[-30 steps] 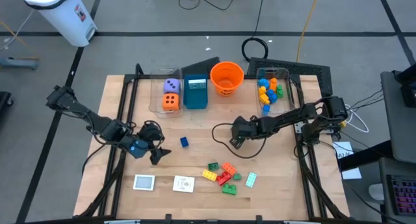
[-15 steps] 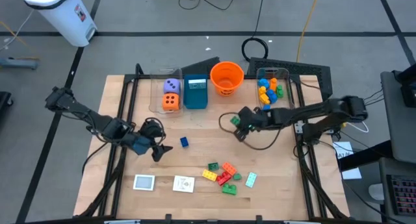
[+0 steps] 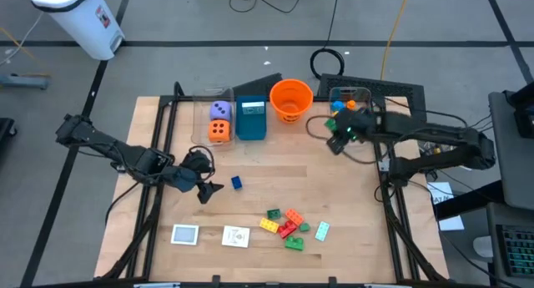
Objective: Pick & Place Toys
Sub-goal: Put the green game piece into the right transparent bin
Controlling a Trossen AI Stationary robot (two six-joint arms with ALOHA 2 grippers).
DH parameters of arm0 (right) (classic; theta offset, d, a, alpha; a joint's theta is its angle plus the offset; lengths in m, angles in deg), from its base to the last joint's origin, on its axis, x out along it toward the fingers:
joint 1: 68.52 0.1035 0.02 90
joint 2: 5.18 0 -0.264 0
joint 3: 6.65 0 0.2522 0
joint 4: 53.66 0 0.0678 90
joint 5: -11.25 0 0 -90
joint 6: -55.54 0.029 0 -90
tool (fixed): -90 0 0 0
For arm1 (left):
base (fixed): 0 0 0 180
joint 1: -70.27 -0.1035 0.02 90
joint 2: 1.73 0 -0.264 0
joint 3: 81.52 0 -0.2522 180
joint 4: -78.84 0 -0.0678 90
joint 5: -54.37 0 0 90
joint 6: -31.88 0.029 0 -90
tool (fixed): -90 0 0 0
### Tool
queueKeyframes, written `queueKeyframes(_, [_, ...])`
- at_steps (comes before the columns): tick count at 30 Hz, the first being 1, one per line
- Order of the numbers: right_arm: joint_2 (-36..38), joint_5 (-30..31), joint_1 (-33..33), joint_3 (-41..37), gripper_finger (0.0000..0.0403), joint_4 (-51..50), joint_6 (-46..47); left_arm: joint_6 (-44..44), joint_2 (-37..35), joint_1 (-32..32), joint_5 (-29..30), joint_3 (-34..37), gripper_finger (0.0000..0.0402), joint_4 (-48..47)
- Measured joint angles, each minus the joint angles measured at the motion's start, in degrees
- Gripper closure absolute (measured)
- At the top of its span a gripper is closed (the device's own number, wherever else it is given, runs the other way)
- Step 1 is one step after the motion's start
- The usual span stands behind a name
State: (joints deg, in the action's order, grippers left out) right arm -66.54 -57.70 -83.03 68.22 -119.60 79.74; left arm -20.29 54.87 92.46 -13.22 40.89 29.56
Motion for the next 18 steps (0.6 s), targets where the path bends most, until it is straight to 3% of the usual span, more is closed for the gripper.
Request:
queueKeyframes(8, [1.8,-0.2,-11.3,7.1,0.0260,-10.8,-4.9,1.3,0.0,-1.1,-1.4,0.0,0.0023,1.0])
queueKeyframes(18, [1.9,-7.9,-21.4,1.0,0.0260,-11.5,-7.1,1.4,0.0,-1.2,-1.9,0.0,0.0023,2.7])
